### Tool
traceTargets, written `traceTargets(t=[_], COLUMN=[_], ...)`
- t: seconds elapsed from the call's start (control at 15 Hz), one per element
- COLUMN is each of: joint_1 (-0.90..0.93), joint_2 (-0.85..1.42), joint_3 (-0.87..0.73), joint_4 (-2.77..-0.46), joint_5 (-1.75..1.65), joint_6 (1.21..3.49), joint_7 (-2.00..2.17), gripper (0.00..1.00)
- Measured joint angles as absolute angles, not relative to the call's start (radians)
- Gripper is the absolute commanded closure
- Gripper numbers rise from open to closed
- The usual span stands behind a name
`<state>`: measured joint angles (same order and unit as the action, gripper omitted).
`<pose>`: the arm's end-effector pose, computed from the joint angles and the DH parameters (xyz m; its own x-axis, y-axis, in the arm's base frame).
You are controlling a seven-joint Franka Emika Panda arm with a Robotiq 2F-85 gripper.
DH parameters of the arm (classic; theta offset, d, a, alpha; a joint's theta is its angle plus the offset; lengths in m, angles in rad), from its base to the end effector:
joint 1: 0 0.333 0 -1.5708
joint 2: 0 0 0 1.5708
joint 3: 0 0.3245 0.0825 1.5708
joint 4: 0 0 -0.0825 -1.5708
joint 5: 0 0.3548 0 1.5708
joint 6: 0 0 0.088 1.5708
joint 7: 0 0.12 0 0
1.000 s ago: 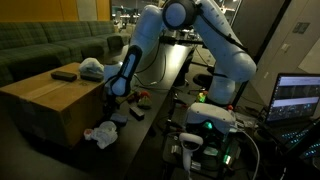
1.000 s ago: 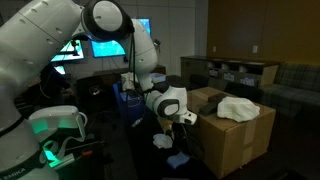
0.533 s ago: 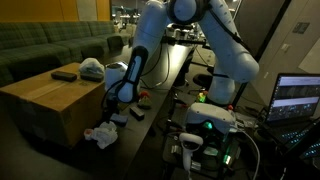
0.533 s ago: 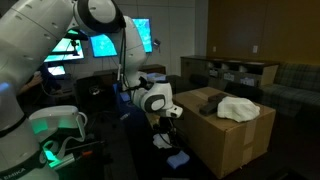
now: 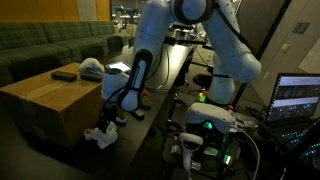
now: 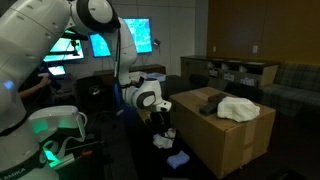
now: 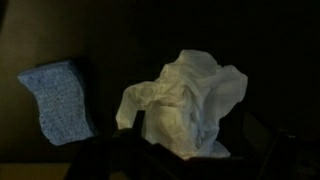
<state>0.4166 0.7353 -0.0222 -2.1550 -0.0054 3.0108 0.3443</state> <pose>0.5067 0.2108 0.0867 0.9911 0.0601 0.1187 0.0635 -0.9977 -0.0253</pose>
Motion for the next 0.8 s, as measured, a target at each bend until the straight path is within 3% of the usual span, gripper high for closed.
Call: traceTargets(t=[0.8], joint_1=[0.461], joint_2=[0.819], joint_3=[-0.007], joint_4=[-2.052], joint_5=[-0.005], joint_6=[3.01], joint_7=[0.345], gripper=[0.0])
